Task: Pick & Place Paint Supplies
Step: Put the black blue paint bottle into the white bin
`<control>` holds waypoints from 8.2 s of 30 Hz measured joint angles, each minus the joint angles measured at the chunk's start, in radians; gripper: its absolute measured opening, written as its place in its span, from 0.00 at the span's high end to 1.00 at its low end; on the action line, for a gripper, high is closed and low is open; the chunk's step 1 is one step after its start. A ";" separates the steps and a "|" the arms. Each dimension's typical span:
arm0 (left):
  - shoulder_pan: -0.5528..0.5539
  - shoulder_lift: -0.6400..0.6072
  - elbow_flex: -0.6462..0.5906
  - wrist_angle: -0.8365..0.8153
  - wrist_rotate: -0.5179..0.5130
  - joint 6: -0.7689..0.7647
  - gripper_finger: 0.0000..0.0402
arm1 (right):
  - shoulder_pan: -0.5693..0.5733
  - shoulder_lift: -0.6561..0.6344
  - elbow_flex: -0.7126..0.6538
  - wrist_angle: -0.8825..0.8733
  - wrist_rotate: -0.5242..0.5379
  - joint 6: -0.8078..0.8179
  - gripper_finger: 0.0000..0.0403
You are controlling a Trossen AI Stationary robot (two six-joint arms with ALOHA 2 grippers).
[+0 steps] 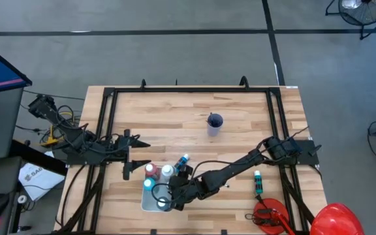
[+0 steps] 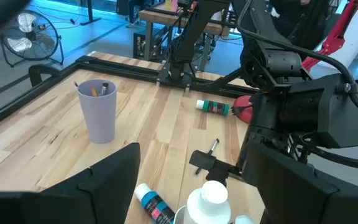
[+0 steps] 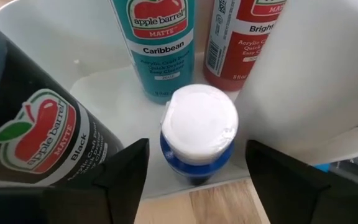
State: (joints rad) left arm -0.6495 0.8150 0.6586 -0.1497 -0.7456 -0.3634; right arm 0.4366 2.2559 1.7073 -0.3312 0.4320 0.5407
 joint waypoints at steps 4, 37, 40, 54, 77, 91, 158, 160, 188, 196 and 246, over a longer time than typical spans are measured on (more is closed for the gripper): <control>0.000 0.004 0.000 0.000 0.000 0.000 0.27 | 0.000 0.000 0.000 -0.005 0.000 0.001 0.34; 0.000 0.004 0.000 0.000 -0.003 0.018 0.27 | 0.040 -0.118 0.001 -0.393 0.019 -0.201 0.34; 0.000 0.004 0.000 0.001 -0.003 0.018 0.27 | 0.028 -0.118 0.001 -0.463 0.072 -0.200 0.34; 0.008 0.004 0.000 0.002 -0.015 0.019 0.27 | -0.052 -0.121 -0.072 -0.611 0.067 -0.312 0.34; 0.015 0.011 0.000 0.018 -0.017 0.038 0.27 | -0.376 -0.500 -0.861 0.536 -0.461 -0.637 0.34; 0.017 0.013 0.000 0.022 -0.017 0.049 0.27 | -0.460 -0.385 -0.841 0.736 -0.643 -0.609 0.34; 0.017 0.033 0.000 0.052 -0.016 0.063 0.27 | -0.233 -0.235 -0.700 0.549 -0.626 -0.277 0.34; 0.017 0.033 0.000 0.056 -0.016 0.064 0.27 | -0.238 -0.235 -0.700 0.545 -0.603 -0.261 0.34; 0.017 0.038 0.000 0.065 -0.016 0.071 0.27 | -0.268 -0.235 -0.588 0.243 -0.560 -0.313 0.61; 0.017 0.038 0.000 0.068 -0.016 0.071 0.27 | -0.267 -0.238 -0.586 0.204 -0.565 -0.308 0.44; 0.068 0.065 0.000 0.093 -0.017 0.076 0.27 | -0.274 -0.240 -0.585 0.173 -0.548 -0.334 0.54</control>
State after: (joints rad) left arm -0.5819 0.8803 0.6582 -0.0566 -0.7624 -0.2878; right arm 0.1631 2.0163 1.1225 -0.1581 -0.1161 0.2072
